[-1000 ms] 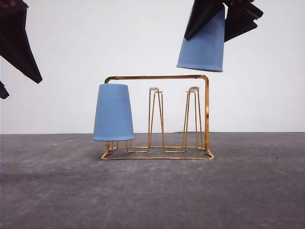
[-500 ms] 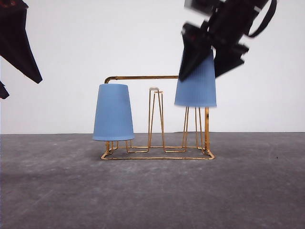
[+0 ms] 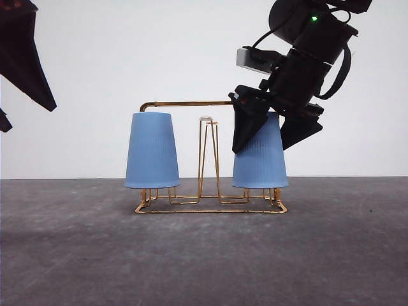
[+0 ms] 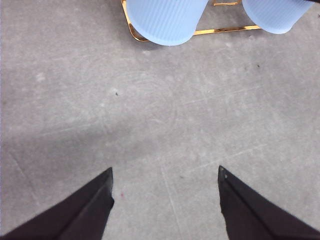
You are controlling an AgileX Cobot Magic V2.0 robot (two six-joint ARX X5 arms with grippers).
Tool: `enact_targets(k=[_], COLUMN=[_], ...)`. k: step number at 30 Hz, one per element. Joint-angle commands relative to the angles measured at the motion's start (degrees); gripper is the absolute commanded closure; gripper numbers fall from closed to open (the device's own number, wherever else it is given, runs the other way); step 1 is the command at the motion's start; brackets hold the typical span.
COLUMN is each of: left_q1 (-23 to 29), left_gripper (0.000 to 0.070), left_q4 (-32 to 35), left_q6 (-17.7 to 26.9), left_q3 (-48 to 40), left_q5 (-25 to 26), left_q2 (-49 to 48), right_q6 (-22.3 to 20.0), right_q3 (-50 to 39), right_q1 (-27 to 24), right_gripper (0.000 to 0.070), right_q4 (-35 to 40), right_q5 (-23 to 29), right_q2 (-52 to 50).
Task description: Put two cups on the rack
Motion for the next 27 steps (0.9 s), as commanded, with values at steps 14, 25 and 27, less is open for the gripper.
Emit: enact_targets(k=[14, 25, 27], left_q1=[-0.22, -0.22, -0.22], left_gripper=[0.0321, 0.0321, 0.0321], left_q4=[-0.06, -0.09, -0.11], left_q6=[-0.17, -0.15, -0.15], left_q3=[0.66, 0.66, 0.66], left_q5=[-0.11, -0.13, -0.11], left_q2=[0.52, 0.52, 0.52], right_q6=[0.65, 0.76, 1.53], right_q3=[22.32, 5.07, -1.73], right_q1=[-0.04, -0.17, -0.17], right_gripper=[0.011, 0.0128, 0.0129], right_q4=[-38.89, -27.79, -23.12], right_q5=[-0.16, 0.09, 0.08], right_q2=[-2.41, -24.79, -30.89])
